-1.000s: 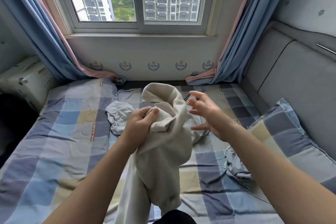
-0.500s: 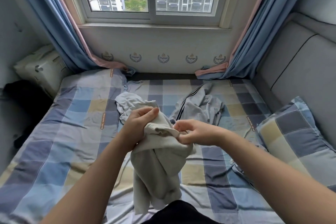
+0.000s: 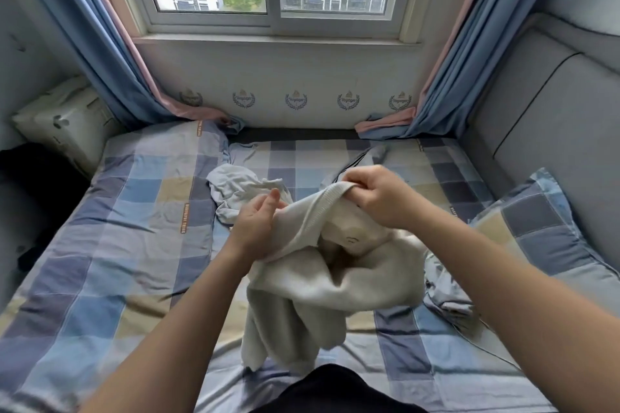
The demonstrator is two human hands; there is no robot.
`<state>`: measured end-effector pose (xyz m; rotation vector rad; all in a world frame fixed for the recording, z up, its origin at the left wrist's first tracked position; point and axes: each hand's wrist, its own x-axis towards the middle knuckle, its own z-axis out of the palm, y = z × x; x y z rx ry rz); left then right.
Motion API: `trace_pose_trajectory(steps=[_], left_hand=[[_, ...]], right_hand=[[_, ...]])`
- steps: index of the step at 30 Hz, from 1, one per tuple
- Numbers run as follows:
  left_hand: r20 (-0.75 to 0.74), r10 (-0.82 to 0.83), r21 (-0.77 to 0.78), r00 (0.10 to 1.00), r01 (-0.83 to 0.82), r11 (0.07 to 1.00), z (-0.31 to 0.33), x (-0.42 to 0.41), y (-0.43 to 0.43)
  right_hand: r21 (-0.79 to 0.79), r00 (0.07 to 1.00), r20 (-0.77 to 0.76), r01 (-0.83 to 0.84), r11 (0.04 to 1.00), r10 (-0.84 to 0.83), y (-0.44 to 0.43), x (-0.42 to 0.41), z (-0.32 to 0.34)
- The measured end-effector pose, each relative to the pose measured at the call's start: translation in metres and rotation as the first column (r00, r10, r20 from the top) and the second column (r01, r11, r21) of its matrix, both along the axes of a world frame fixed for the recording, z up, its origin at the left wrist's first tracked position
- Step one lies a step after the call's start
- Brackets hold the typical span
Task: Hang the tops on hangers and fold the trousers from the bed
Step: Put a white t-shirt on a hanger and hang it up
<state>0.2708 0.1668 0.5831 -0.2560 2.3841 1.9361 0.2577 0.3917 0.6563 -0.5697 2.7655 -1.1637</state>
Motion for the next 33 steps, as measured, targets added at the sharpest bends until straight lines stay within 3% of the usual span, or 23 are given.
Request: trace_pose_trajectory(steps=[4, 7, 12, 17, 20, 23, 26, 29, 33], left_hand=[[-0.289, -0.135, -0.152, 0.948, 0.093, 0.984, 0.014, 0.008, 0.021], [-0.324, -0.212, -0.336, 0.922, 0.097, 0.937, 0.016, 0.014, 0.044], [-0.310, -0.089, -0.424, 0.947, -0.053, 0.904, 0.020, -0.002, 0.050], [-0.278, -0.083, -0.368, 0.957, -0.027, 0.930, 0.028, -0.011, 0.042], [-0.282, -0.071, -0.275, 0.957, -0.010, 0.961, 0.028, -0.005, 0.056], [-0.277, -0.032, -0.286, 0.960, -0.050, 0.957, 0.026, -0.005, 0.059], [-0.256, 0.021, -0.362, 0.966, -0.116, 0.925, 0.024, -0.009, 0.050], [-0.277, 0.051, -0.476, 0.960, -0.183, 0.860, 0.017, -0.009, 0.045], [-0.281, 0.069, -0.601, 0.957, -0.231, 0.765, -0.003, -0.006, 0.050]], right_hand=[[-0.017, 0.999, -0.022, 0.029, 0.999, -0.030, -0.005, -0.007, 0.026], [-0.020, 0.999, -0.020, 0.044, 0.999, -0.045, -0.009, -0.012, 0.043], [0.067, 0.999, 0.044, 0.010, 0.998, -0.013, 0.005, -0.018, 0.050], [0.283, 0.975, 0.224, -0.064, 0.957, -0.001, 0.042, -0.018, -0.002], [0.413, 0.972, 0.187, 0.055, 0.909, -0.144, 0.065, -0.013, -0.058], [0.484, 0.947, 0.149, 0.183, 0.856, -0.286, 0.095, -0.011, -0.091], [0.356, 0.907, 0.173, 0.307, 0.883, -0.385, 0.124, -0.015, -0.096], [0.004, 0.882, 0.285, 0.390, 0.921, -0.375, 0.139, -0.017, -0.076], [-0.323, 0.882, 0.382, 0.407, 0.855, -0.276, 0.151, -0.011, -0.043]])
